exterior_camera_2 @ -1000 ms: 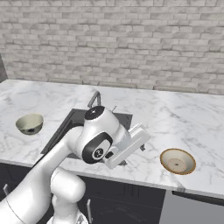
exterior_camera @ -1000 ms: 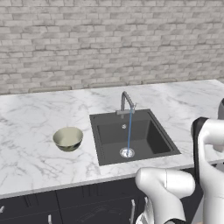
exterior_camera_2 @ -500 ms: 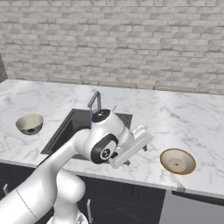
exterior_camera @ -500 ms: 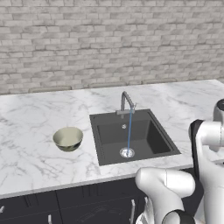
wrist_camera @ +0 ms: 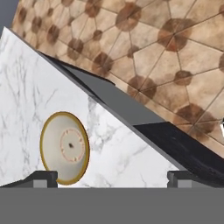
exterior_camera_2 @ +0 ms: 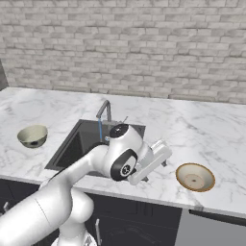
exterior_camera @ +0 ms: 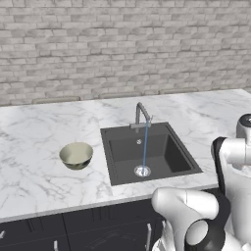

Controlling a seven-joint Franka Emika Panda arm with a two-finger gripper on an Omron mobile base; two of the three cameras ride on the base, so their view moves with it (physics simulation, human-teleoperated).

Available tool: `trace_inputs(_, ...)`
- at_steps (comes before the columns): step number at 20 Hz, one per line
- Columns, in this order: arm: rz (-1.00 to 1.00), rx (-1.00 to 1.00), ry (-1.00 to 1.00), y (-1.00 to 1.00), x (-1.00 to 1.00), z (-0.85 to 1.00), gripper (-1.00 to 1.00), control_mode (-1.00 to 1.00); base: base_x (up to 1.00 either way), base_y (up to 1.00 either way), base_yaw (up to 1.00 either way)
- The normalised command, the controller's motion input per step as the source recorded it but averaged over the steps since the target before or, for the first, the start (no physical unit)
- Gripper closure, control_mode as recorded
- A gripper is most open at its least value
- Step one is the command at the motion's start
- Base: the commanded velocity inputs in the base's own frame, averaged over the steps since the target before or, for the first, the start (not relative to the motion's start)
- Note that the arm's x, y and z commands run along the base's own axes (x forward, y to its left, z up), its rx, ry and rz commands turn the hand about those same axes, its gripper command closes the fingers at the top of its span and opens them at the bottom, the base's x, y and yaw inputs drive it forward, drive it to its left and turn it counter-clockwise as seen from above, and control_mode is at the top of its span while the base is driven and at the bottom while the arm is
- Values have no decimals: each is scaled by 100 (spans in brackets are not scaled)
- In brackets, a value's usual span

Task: Rinse each bowl for a few seconds and place them down in the sink or on the counter.

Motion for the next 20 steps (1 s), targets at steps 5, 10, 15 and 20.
trace_inputs(5, 0, 0, 0, -18, 25, -18, -100, -100, 0, 0, 0)
trace_inputs(10, 0, 0, 1, -18, 26, -19, -100, -100, 0, 0, 0)
trace_inputs(15, 0, 0, 1, -13, 25, -18, -100, -100, 0, 0, 0)
trace_inputs(20, 0, 0, 1, -15, 23, -20, -100, -100, 0, 0, 0)
